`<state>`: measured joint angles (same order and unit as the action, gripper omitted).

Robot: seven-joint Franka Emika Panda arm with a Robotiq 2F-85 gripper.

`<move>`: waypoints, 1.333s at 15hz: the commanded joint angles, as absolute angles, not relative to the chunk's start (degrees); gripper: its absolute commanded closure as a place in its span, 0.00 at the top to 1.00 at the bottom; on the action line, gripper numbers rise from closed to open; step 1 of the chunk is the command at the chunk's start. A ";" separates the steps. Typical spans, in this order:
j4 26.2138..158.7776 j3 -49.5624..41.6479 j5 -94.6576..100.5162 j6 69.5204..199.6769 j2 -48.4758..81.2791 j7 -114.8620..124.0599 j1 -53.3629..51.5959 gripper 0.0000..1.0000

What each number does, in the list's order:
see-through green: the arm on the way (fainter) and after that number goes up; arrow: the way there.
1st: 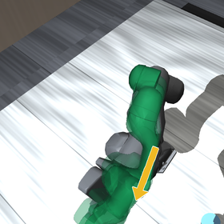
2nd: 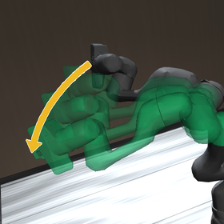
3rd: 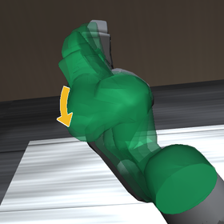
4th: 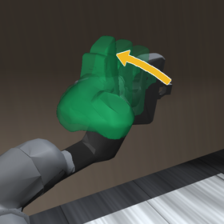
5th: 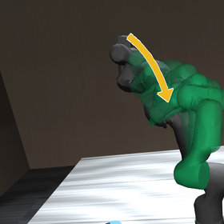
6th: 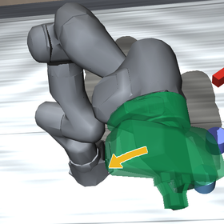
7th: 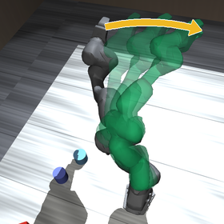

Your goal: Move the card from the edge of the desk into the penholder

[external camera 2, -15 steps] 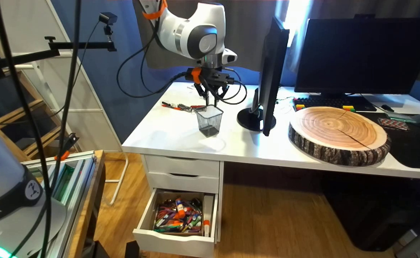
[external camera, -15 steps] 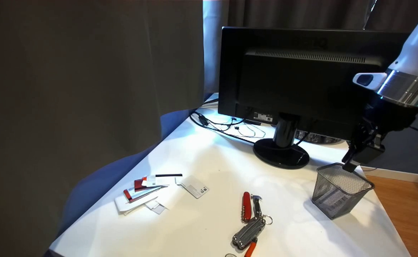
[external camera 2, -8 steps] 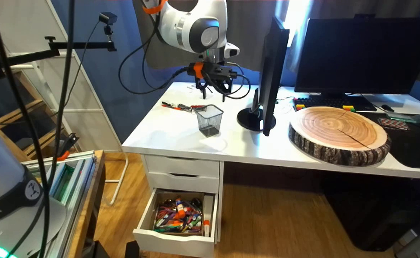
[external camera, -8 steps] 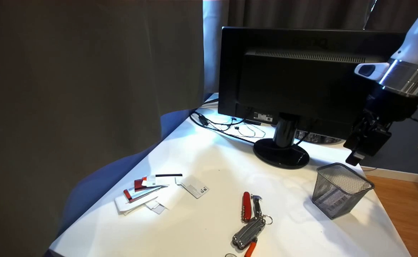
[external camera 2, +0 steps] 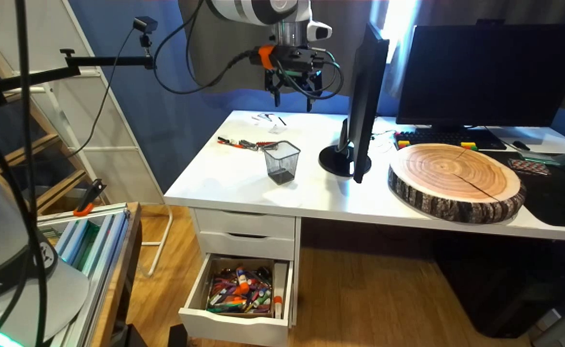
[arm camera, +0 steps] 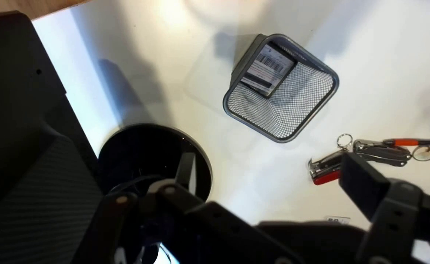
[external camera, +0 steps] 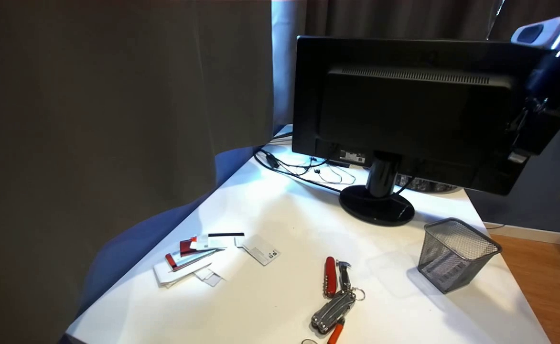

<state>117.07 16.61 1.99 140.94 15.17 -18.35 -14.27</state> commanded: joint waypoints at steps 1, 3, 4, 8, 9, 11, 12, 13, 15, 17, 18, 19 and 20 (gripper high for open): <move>120.73 18.07 -3.87 137.01 6.76 -17.15 -13.45 1.00; 121.68 18.04 -7.38 135.33 2.97 -16.98 -13.73 1.00; 122.29 17.86 -8.71 134.24 1.04 -16.60 -13.98 1.00; 123.67 16.72 -11.28 130.76 -4.63 -13.91 -14.76 1.00; 124.16 16.51 -11.76 130.17 -5.80 -13.20 -14.89 1.00; 124.61 16.22 -12.79 129.21 -7.23 -12.55 -15.15 1.00; 124.95 16.12 -13.18 128.85 -7.88 -12.25 -15.27 1.00; 125.19 16.04 -13.36 128.60 -8.40 -11.92 -15.33 1.00; 123.50 16.15 -11.36 129.38 -6.32 -12.41 -15.32 1.00; 124.04 16.07 -11.50 129.38 -6.84 -12.25 -15.35 1.00; 124.17 16.05 -11.52 129.38 -6.90 -12.23 -15.36 1.00; 124.18 16.02 -11.54 129.38 -6.90 -12.23 -15.35 1.00; 124.18 16.01 -11.56 129.38 -6.90 -12.22 -15.35 1.00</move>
